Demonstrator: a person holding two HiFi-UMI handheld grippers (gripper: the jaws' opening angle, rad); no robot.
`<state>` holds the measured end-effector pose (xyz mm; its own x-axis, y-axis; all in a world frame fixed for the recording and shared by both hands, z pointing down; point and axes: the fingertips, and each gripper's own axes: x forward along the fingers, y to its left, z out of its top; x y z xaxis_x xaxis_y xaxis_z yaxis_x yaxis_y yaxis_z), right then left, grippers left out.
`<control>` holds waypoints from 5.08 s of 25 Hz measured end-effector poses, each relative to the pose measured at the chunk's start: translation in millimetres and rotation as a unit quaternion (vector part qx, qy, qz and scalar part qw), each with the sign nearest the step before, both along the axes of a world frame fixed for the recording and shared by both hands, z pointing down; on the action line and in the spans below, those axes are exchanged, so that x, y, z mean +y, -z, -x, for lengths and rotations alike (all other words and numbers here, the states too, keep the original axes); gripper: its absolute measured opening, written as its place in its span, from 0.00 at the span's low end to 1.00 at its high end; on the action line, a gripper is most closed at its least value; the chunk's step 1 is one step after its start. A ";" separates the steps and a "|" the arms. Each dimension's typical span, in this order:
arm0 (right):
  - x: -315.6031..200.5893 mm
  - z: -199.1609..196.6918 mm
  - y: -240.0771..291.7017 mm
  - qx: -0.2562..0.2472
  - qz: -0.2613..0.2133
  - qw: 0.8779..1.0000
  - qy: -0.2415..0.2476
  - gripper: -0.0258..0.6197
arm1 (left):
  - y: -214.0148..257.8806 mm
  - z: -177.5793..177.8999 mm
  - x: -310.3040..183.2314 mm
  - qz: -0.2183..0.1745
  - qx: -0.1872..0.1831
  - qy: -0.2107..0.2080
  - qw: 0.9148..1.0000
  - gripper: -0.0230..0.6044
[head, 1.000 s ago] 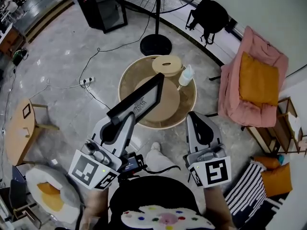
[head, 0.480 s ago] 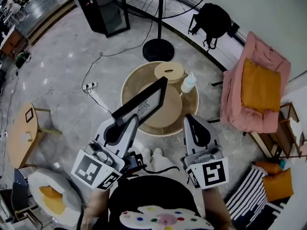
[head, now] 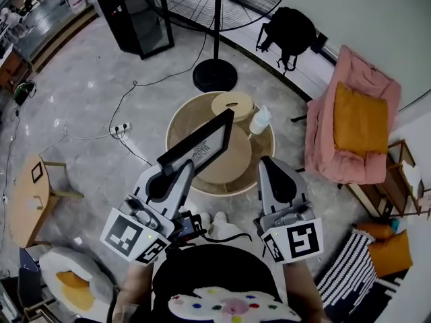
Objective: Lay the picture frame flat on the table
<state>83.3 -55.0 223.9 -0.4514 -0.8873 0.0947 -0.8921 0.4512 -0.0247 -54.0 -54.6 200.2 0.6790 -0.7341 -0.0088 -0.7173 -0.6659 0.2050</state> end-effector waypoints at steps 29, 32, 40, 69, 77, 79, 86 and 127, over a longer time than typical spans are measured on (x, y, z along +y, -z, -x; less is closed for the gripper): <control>-12.1 27.8 -16.2 -0.081 0.048 0.990 0.108 0.29 | -10.1 -13.1 5.1 0.044 0.117 -0.172 0.977 0.08; -10.4 31.1 -18.3 -0.086 0.051 0.988 0.120 0.24 | -12.7 -12.4 5.4 0.049 0.118 -0.176 0.976 0.08; -12.0 28.7 -26.4 -0.092 0.065 0.989 0.100 0.18 | -21.6 -12.1 2.4 0.062 0.114 -0.160 0.979 0.08; -23.1 -0.4 -41.8 -0.102 0.071 0.989 -0.076 0.18 | -53.6 13.0 -16.7 0.079 -0.010 0.038 0.996 0.31; -21.5 5.8 -47.8 -0.091 0.079 0.990 -0.075 0.18 | -62.7 10.4 -19.8 0.081 -0.043 0.060 0.994 0.20; -21.7 5.2 -51.0 -0.091 0.084 0.989 -0.075 0.18 | -64.3 9.9 -21.7 0.082 -0.046 0.059 0.994 0.20; -23.3 6.7 -74.9 -0.075 0.109 0.989 -0.064 0.18 | -87.9 10.5 -23.5 0.108 -0.057 0.057 0.991 0.19; -63.5 -7.0 -422.9 -0.024 0.340 0.936 -0.084 0.18 | -433.0 -6.4 -72.8 0.334 -0.116 0.017 0.935 0.19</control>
<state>90.3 -118.5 646.8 -0.3298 -0.6886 0.6458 -0.9393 0.1703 -0.2980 -47.6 -127.4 633.2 0.5822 -0.5438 0.6045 -0.8123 -0.4218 0.4029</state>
